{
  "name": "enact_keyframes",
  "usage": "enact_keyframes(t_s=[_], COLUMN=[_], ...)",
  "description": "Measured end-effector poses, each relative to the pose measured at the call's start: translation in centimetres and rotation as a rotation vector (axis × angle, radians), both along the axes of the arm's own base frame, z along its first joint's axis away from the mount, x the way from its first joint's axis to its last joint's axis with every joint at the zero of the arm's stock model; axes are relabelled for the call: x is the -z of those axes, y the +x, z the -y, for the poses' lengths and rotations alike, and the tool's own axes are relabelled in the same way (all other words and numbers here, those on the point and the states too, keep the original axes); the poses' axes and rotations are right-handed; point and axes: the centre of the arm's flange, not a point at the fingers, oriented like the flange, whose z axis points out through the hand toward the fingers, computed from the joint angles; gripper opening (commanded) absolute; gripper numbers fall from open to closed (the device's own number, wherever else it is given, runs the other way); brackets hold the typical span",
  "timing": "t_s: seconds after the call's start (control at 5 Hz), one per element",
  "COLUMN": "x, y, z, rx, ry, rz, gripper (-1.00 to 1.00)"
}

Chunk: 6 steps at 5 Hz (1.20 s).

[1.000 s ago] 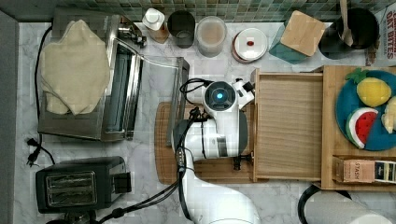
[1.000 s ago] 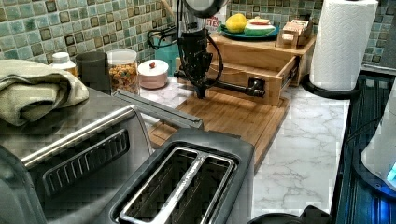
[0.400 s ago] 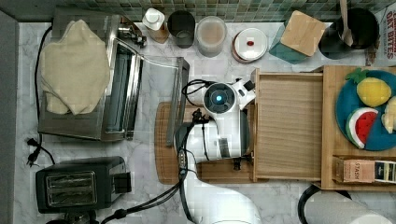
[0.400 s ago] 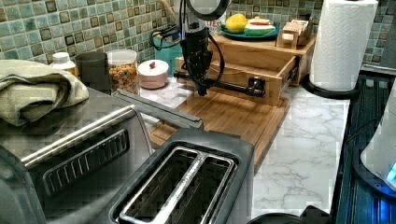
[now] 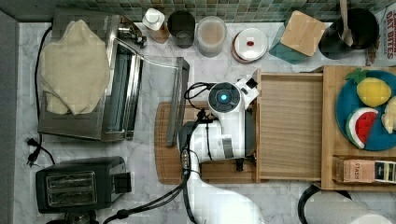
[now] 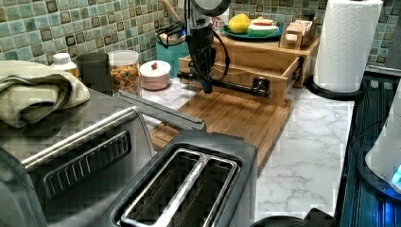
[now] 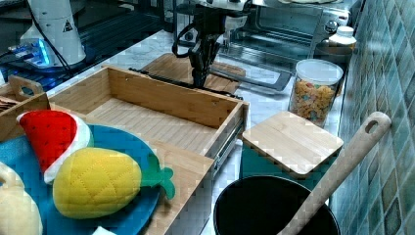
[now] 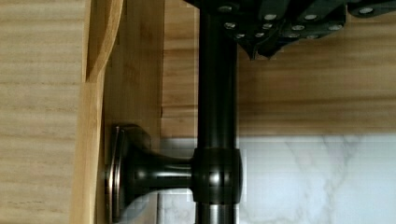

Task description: Close the drawer.

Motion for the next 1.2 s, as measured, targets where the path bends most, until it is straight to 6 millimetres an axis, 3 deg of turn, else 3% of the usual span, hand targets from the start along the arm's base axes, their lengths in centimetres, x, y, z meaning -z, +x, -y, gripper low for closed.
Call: enact_keyframes(t_s=[0.2, 0.4, 0.8, 1.0, 1.2], x=[-0.2, -0.1, -0.1, -0.6, -0.8], y=[0.3, 0.9, 1.7, 0.4, -0.5], z=[1.8, 5.0, 14.1, 19.3, 22.3], rx=[-0.029, -0.028, 0.033, 0.096, 0.153], ry=[0.016, 0.063, 0.055, 0.023, 0.013], rz=[-0.008, -0.032, -0.069, 0.005, 0.052], gripper=[-1.0, -1.0, -1.0, -1.0, -1.0])
